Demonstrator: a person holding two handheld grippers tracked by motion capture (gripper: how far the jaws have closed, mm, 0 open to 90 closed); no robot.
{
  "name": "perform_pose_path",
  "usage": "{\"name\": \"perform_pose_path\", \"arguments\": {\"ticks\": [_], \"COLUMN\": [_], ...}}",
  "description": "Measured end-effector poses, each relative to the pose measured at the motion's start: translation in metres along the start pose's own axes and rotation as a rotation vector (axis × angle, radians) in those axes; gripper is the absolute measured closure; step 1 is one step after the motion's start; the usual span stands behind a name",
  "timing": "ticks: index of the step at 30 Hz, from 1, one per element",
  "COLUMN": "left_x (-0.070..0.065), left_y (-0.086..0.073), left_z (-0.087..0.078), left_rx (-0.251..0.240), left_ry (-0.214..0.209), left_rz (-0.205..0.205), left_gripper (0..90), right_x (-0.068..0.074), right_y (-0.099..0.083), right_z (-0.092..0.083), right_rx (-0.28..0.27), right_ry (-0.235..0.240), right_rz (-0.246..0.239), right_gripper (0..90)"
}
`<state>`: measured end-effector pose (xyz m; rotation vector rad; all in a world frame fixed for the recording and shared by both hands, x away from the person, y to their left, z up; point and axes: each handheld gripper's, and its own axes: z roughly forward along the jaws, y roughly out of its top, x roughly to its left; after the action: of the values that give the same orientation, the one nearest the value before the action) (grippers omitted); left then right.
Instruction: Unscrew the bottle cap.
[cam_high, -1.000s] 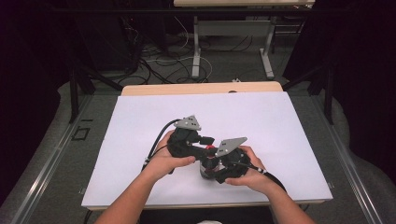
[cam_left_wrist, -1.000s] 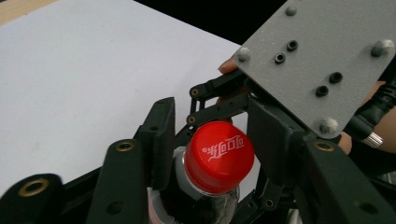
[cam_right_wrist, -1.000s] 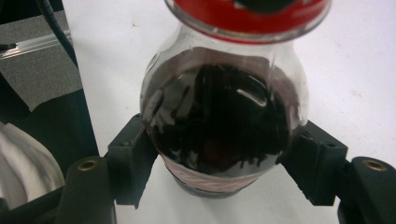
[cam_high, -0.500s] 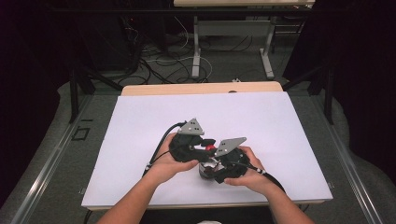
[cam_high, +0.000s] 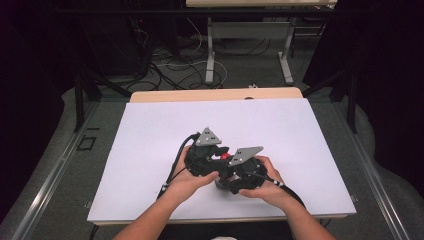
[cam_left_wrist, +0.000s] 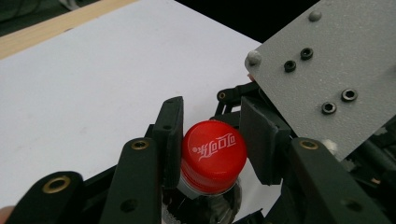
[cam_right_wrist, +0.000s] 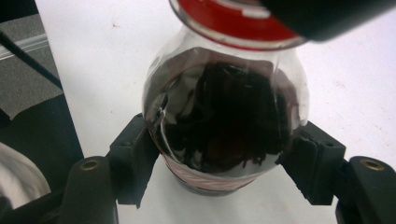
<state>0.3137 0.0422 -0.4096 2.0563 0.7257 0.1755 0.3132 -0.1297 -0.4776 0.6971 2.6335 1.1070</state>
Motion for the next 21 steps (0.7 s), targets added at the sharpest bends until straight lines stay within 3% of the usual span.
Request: {"name": "perform_pose_path", "arguments": {"ticks": [2,6,9,10,11,13,18,19,20,21], "left_x": [0.007,0.018,0.024,0.025,0.025,0.022,0.010,0.003,0.003,-0.001], "left_y": [0.000,-0.003,-0.005,-0.006,-0.006,-0.007,-0.009,-0.012,-0.012,-0.014], "left_z": [-0.002,-0.010,-0.014,-0.013,-0.014,-0.015,-0.014,-0.011,-0.011,-0.011], "left_rx": [0.015,0.014,0.030,0.027,0.033,0.024,-0.003,-0.037,-0.037,-0.037], "left_ry": [-0.055,-0.139,-0.205,-0.202,-0.222,-0.192,-0.079,-0.007,-0.007,0.022], "left_rz": [0.000,0.024,0.058,0.068,0.069,0.096,0.036,0.012,0.012,0.007], "left_gripper": [52.3,48.9,51.7,53.8,59.8,60.2,61.0,61.1,61.2,61.2], "right_x": [0.001,0.002,0.004,0.005,0.006,0.006,0.005,0.005,0.005,0.006], "right_y": [0.000,0.001,0.001,0.001,0.002,0.002,0.002,0.003,0.003,0.002], "right_z": [0.000,-0.001,0.000,0.001,0.002,0.002,0.002,0.002,0.002,0.003], "right_rx": [-0.005,-0.002,-0.002,-0.010,-0.007,-0.003,-0.001,0.010,0.010,0.020], "right_ry": [0.012,0.046,0.062,0.055,0.061,0.059,0.039,0.017,0.017,-0.009], "right_rz": [-0.007,-0.014,-0.026,-0.032,-0.026,-0.028,-0.010,-0.001,-0.001,0.005], "right_gripper": [31.9,31.9,31.9,31.9,31.9,31.9,31.9,31.9,31.9,31.9]}}
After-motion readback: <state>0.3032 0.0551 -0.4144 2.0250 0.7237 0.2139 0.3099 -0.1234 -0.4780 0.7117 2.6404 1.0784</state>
